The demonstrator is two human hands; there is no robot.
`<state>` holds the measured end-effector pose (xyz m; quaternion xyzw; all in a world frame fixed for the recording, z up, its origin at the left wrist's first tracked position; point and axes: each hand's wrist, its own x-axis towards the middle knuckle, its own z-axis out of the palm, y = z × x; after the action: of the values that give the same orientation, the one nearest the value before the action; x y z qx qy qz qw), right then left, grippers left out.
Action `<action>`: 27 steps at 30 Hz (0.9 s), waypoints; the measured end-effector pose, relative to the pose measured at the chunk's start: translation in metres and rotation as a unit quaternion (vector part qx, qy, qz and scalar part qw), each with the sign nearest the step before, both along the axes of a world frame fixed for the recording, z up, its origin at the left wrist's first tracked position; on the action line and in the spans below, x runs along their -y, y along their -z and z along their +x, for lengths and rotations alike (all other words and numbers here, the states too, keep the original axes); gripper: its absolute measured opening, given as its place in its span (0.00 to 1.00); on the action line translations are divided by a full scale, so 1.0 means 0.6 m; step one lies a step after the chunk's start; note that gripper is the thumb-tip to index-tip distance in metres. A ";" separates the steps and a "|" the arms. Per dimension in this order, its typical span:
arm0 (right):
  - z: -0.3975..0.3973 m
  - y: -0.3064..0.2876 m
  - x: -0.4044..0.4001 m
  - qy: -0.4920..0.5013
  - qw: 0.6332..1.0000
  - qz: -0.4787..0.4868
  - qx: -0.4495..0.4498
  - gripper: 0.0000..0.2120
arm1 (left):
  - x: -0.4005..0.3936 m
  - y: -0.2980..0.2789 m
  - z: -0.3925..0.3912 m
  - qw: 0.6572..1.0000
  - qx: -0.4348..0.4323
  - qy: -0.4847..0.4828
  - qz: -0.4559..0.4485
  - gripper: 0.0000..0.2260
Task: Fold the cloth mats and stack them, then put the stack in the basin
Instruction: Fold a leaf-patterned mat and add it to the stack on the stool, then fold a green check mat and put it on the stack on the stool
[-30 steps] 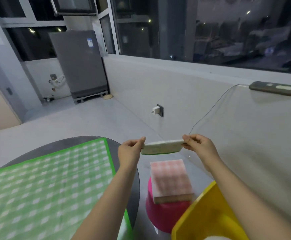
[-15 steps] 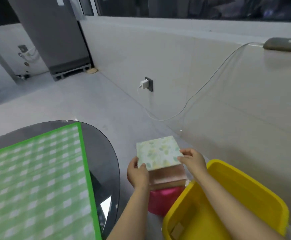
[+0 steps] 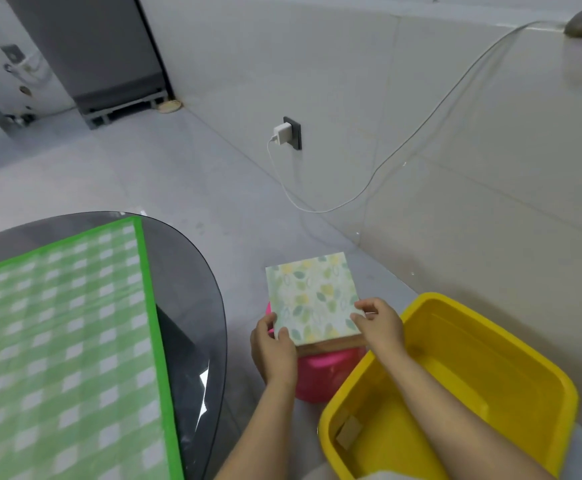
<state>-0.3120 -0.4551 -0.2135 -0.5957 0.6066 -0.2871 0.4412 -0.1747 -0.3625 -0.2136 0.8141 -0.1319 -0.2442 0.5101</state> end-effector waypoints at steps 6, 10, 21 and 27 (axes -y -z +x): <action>0.001 0.011 0.002 -0.010 0.999 -0.018 -0.028 0.08 | 0.005 0.000 -0.003 1.000 0.006 -0.005 0.013 0.14; 0.004 0.019 0.002 -0.020 0.997 -0.038 -0.066 0.09 | 0.003 0.008 0.000 0.999 0.033 0.008 0.035 0.15; -0.007 -0.003 -0.010 -0.041 0.994 -0.052 -0.082 0.12 | 0.009 -0.023 -0.003 0.996 0.057 0.031 0.058 0.16; 0.005 -0.112 -0.042 -0.060 0.989 -0.134 -0.024 0.12 | -0.004 -0.144 -0.032 0.989 0.112 0.081 -0.049 0.14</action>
<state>-0.3088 -0.4298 -0.1461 -0.6914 0.5365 -0.3243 0.3591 -0.1936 -0.3603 -0.1270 0.7969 -0.2658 -0.1851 0.5099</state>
